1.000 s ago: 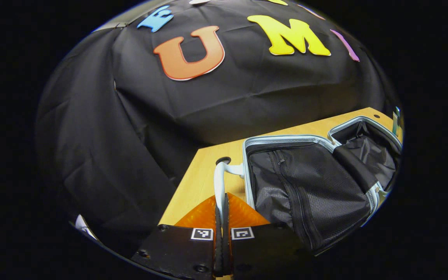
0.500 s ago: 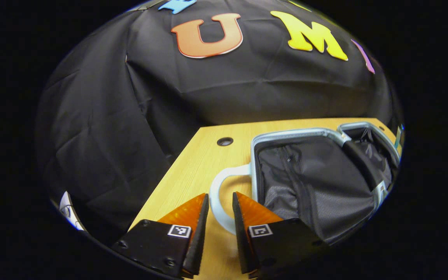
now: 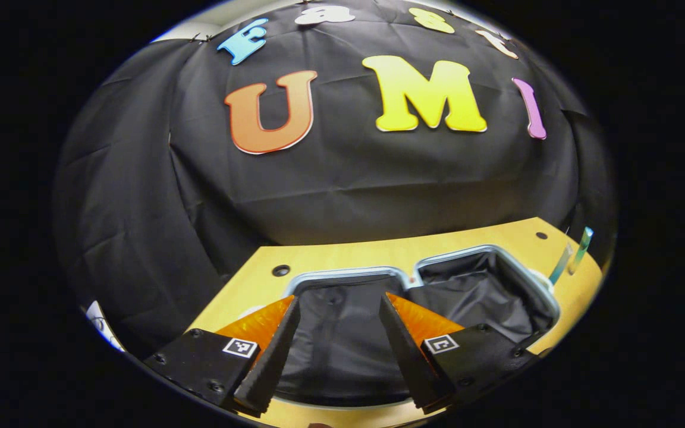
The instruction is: First open the suitcase, pack the skin care products into it, and then close the suitcase.
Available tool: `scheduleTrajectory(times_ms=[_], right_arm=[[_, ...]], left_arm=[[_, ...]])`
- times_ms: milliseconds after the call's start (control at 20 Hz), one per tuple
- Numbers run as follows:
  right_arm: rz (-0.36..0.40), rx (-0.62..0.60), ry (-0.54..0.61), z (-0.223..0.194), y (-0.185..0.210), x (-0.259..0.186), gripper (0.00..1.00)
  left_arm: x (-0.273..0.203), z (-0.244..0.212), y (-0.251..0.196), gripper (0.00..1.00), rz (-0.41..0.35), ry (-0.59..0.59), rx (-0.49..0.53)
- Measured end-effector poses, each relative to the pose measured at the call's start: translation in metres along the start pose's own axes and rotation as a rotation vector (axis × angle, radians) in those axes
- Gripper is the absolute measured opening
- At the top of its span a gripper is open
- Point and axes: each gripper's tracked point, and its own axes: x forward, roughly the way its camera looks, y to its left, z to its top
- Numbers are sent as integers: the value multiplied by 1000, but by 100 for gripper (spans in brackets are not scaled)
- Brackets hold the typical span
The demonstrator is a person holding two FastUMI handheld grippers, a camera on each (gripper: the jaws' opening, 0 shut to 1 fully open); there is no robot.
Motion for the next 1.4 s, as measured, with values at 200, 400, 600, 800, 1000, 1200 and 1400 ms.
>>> scheduleTrajectory(times_ms=[200, 400, 600, 800, 1000, 1200, 1400], right_arm=[[41, -4, 21, -12, -41, 17, 81], [69, -4, 42, -21, -78, 36, 81], [68, 5, 75, -35, -108, 56, 81], [57, 24, 101, -46, -124, 68, 81], [40, 18, 127, -60, -135, 77, 81], [32, 11, 146, -68, -143, 82, 81], [16, 0, 170, -79, -154, 86, 81]], left_arm=[[-8, -1, -89, 88, -36, 17, -20], [-14, 3, -172, 93, -87, 21, -28], [-20, 5, -250, 94, -163, 25, -15], [-20, -4, -315, 93, -252, 53, -7], [-18, -20, -368, 94, -336, 90, -1], [-6, -33, -407, 94, -385, 107, 30], [17, -50, -421, 94, -365, 140, 26]])
